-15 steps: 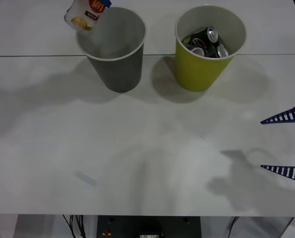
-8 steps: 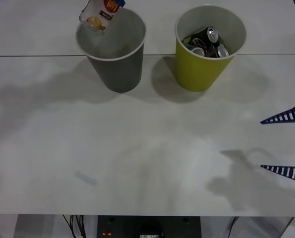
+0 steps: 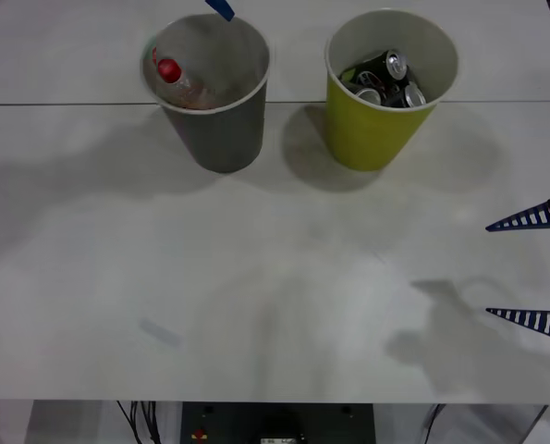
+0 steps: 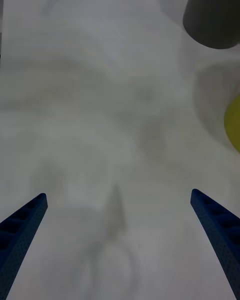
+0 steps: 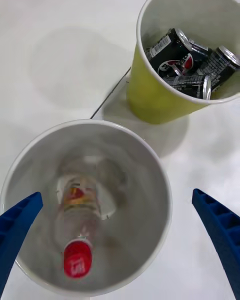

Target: Put the can into the green bin and the plastic bottle into the gray bin

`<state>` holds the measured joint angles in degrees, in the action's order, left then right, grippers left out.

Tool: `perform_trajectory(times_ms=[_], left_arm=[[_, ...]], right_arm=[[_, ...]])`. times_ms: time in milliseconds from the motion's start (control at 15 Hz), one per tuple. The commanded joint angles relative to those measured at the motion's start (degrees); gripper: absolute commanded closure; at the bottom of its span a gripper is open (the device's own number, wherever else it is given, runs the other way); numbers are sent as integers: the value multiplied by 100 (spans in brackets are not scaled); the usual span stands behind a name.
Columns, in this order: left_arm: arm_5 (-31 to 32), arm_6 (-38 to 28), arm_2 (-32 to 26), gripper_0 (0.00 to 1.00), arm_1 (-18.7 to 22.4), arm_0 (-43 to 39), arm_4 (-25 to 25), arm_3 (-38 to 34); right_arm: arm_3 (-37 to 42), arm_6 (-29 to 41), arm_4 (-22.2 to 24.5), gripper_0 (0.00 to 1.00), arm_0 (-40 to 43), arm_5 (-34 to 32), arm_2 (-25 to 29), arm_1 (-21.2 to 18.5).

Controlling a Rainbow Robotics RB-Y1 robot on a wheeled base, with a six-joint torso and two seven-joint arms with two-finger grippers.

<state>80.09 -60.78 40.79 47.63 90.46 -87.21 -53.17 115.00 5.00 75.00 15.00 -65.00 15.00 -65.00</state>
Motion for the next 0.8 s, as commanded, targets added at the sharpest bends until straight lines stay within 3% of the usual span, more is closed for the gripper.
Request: perform_trajectory(times_ms=[67, 267, 400, 533, 800], left_arm=[[24, 102, -1, 0, 660, -371, 494, -616], [-11, 409, -97, 0, 1354, -872, 943, -1249], [-28, 813, -510, 0, 1776, -1487, 1215, -1653], [-28, 1130, -1240, 0, 2084, -2340, 1206, -2207], [-20, 1710, -2708, 0, 2321, -4045, 1013, -3253]], right_arm=[[0, 0, 0, 0, 0, 0, 0, 0], [0, 0, 0, 0, 0, 0, 0, 0], [0, 0, 0, 0, 0, 0, 0, 0], [0, 0, 0, 0, 0, 0, 0, 0], [0, 0, 0, 0, 0, 0, 0, 0]])
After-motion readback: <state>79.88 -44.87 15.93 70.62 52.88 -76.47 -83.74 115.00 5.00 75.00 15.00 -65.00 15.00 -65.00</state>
